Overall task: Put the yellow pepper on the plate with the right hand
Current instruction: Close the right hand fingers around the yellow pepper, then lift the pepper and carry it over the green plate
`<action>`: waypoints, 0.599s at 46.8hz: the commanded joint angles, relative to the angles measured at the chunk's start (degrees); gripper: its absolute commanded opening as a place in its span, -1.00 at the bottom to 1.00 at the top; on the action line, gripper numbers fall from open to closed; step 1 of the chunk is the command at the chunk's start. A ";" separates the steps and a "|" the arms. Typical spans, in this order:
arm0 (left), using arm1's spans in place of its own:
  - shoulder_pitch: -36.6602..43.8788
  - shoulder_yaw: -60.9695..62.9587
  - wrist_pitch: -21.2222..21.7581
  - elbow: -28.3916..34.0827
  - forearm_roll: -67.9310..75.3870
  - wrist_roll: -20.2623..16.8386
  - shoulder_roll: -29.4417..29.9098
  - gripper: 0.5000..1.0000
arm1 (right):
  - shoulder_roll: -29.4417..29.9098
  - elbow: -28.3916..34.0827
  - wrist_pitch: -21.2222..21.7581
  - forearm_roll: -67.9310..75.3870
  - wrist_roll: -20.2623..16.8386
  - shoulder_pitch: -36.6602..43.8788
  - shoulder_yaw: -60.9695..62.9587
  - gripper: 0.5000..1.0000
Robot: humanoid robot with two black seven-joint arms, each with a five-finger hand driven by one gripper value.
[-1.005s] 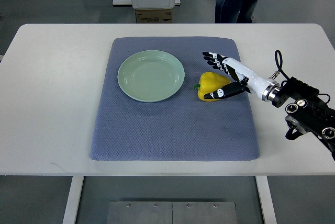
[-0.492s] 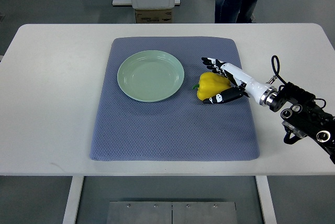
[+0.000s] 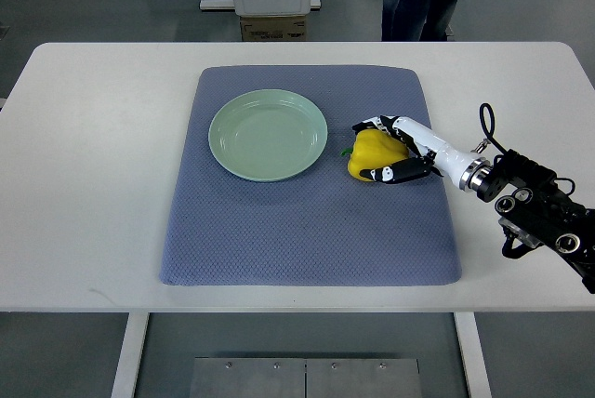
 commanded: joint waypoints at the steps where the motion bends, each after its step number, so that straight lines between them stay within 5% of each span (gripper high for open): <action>1: 0.00 0.00 0.01 0.02 0.00 -0.04 0.00 1.00 | 0.08 -0.10 0.01 0.08 0.00 -0.01 -0.02 -0.89; 2: 0.00 0.00 0.01 0.02 0.00 0.05 0.00 1.00 | 0.08 -0.19 0.01 -0.01 0.00 -0.01 0.07 -1.00; 28: 0.00 0.00 0.01 -0.07 0.08 0.05 0.00 1.00 | 3.77 0.16 -2.28 0.96 -3.42 6.85 2.00 -1.00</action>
